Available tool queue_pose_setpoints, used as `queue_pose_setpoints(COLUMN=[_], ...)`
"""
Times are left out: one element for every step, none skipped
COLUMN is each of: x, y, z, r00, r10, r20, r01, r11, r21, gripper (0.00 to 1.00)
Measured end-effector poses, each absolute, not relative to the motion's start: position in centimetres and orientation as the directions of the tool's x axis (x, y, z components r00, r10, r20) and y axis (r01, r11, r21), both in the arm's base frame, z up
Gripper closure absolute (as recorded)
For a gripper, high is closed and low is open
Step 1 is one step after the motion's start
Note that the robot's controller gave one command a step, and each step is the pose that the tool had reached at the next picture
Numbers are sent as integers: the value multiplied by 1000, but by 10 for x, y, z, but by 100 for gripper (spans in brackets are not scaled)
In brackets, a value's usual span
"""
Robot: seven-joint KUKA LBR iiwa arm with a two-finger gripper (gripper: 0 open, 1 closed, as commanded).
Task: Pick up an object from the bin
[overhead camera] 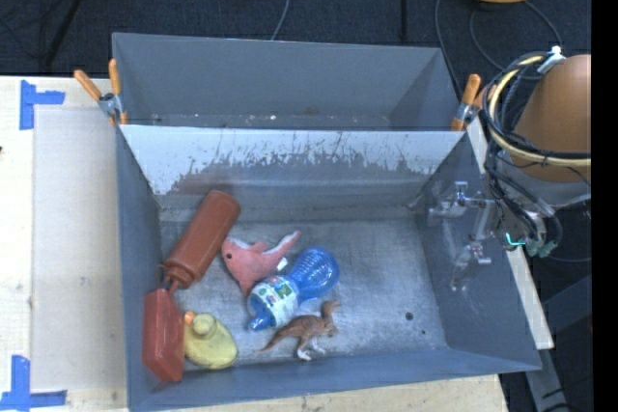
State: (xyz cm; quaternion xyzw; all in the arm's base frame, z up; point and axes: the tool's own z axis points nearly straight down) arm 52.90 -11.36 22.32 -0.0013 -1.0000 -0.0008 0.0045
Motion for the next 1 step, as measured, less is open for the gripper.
queue_pose_setpoints(x=[531], y=[-113], z=[227], r00=[-1000], r10=[-1], r20=[1], r01=[-1], r11=[1000], r21=[0], gripper=[0])
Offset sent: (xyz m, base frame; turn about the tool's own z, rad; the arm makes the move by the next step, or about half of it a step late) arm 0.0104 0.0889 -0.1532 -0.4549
